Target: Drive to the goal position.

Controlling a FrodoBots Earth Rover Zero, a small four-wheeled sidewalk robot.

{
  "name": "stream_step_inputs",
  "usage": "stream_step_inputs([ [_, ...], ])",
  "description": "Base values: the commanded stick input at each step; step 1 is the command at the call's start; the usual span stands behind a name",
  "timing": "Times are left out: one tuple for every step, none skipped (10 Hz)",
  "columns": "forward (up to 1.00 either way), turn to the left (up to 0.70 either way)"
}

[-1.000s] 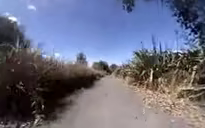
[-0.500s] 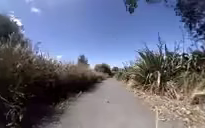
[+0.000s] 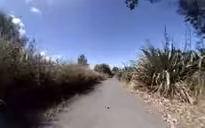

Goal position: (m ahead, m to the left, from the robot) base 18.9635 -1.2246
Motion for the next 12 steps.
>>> stream_step_inputs([
  [0.85,0.00],
  [0.85,0.00],
  [0.85,0.00],
  [0.85,0.00],
  [0.85,0.00],
  [0.85,0.00],
  [0.85,0.00],
  [0.85,0.00],
  [0.85,-0.09],
  [0.85,-0.21],
  [0.85,-0.33],
  [0.85,0.00],
])
